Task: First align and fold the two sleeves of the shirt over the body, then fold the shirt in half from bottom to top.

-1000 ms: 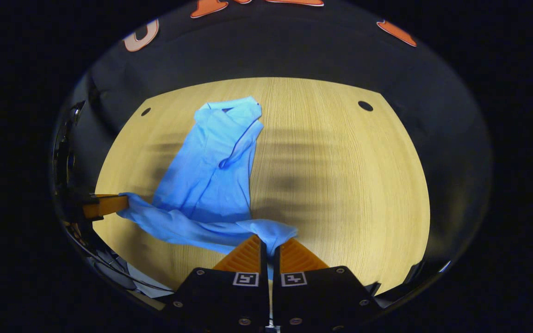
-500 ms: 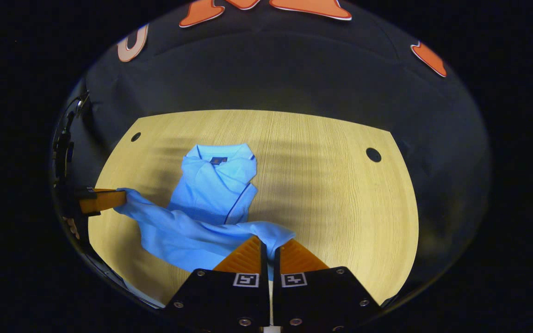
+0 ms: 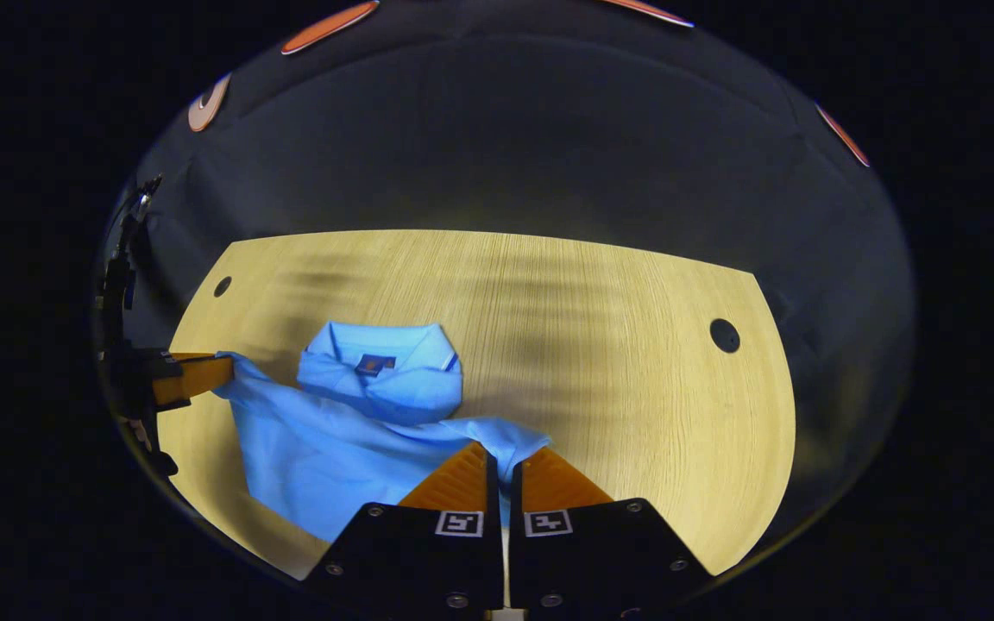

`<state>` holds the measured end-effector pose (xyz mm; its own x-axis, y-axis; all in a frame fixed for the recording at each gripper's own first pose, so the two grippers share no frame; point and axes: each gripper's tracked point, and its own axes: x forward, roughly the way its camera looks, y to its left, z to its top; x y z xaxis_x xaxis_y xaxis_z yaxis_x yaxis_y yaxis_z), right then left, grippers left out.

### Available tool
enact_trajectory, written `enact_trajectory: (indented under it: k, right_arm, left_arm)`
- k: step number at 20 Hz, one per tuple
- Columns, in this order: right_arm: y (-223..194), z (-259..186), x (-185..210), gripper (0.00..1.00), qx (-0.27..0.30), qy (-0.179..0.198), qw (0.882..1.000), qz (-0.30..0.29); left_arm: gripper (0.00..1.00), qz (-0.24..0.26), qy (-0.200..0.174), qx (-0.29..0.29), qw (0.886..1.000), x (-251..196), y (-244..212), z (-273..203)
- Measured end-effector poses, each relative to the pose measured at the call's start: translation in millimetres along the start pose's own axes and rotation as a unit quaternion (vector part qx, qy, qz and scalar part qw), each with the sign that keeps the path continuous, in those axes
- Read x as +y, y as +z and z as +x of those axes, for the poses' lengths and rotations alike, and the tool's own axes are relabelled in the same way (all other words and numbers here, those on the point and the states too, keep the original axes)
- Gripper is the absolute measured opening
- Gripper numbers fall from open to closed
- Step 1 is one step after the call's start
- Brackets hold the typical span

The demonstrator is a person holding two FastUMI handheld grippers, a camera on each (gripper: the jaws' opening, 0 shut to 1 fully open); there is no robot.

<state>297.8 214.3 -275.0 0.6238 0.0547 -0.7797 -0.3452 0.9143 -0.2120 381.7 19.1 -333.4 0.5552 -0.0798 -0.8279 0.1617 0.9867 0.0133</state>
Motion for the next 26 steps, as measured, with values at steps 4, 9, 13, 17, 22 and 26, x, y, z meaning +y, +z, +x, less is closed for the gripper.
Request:
enact_trajectory:
  k: [4, 9, 13, 17, 22, 26]
  right_arm:
    - [-8, 26, 1, 0.05, 0.018, -0.004, 1.0, 0.009]
    - [-6, 21, -2, 0.37, 0.017, -0.006, 1.0, 0.02]
    - [-8, 0, 0, 1.0, 0.005, -0.007, 1.0, 0.019]
    - [8, -50, 10, 1.0, -0.043, 0.006, 0.998, 0.036]
    - [29, -142, 19, 1.0, -0.146, 0.004, 0.988, 0.04]
    - [24, -203, 28, 1.0, -0.209, -0.001, 0.977, 0.036]
  left_arm:
    - [0.07, -0.006, 0.011, 0.013, 1.0, -3, -4, 25]
    - [0.57, -0.014, 0.026, -0.007, 1.0, 4, 1, 21]
    - [1.0, -0.046, 0.018, -0.026, 0.998, 8, 5, -10]
    - [1.0, -0.049, 0.027, -0.091, 0.994, 17, 27, -69]
    - [1.0, -0.038, 0.044, -0.197, 0.979, 33, 48, -179]
    - [1.0, -0.03, 0.042, -0.269, 0.962, 39, 45, -259]
